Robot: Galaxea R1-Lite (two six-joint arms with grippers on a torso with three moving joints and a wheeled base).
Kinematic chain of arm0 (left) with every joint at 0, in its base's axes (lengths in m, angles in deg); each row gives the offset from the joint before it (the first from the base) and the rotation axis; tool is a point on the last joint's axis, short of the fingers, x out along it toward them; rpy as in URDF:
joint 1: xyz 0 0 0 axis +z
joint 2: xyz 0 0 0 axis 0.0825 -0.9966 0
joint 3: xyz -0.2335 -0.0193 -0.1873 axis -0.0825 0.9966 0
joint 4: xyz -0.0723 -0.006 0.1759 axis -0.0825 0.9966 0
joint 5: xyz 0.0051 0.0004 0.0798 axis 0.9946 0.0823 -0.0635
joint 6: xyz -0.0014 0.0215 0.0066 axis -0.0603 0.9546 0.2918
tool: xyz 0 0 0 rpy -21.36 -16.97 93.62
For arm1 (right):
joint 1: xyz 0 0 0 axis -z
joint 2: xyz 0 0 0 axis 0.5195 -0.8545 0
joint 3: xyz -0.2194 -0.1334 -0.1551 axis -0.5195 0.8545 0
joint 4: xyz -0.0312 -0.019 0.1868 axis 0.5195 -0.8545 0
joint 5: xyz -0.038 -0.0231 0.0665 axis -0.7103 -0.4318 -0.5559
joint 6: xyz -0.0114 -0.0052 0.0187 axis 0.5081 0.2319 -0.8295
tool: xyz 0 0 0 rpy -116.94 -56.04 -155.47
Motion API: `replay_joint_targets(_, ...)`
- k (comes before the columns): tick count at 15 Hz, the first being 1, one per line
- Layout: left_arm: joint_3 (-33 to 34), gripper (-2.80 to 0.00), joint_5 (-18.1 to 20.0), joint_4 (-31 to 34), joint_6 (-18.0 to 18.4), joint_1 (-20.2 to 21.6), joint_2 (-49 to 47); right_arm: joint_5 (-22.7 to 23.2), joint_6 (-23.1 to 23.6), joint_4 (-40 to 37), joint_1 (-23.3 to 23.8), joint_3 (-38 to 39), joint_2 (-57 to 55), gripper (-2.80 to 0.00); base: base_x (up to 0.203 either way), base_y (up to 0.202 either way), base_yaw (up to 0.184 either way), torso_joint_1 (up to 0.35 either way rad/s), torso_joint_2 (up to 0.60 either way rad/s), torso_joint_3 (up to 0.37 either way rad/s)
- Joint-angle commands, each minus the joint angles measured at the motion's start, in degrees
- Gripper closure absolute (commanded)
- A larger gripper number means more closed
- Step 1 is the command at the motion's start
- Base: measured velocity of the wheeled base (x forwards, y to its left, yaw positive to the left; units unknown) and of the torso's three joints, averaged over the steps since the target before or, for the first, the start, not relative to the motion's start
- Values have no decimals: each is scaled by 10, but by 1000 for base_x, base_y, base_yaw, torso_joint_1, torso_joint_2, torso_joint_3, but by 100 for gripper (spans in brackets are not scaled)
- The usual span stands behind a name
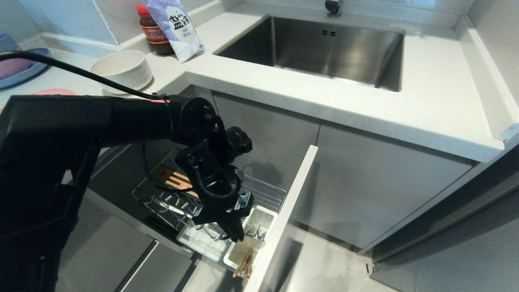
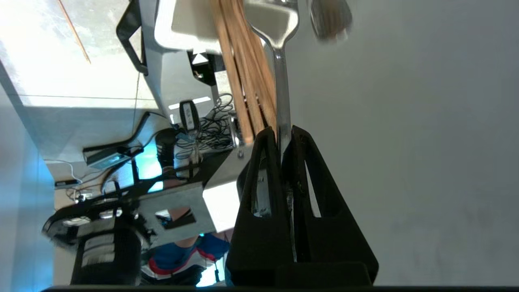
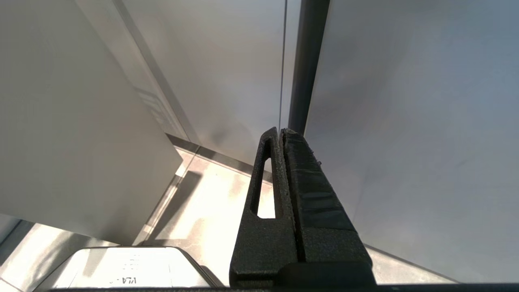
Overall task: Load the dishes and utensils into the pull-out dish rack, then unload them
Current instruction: Pick up the fork and place it in the cupboard
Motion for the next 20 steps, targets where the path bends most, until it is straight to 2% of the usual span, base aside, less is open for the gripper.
replay_joint_targets(1, -1, 0, 1, -9, -6, -1, -30, 0, 0, 0, 0, 1, 1, 0, 0, 0, 0, 0, 0, 0)
replay_joint_targets(9, -10, 0, -1, -84, -70, 1, -76, 0, 0, 0, 0, 1, 1, 0, 0, 0, 0, 0, 0, 0)
replay_joint_targets(20, -12, 0, -1, -110, -71, 20, -97, 0, 0, 0, 0, 1, 1, 0, 0, 0, 0, 0, 0, 0)
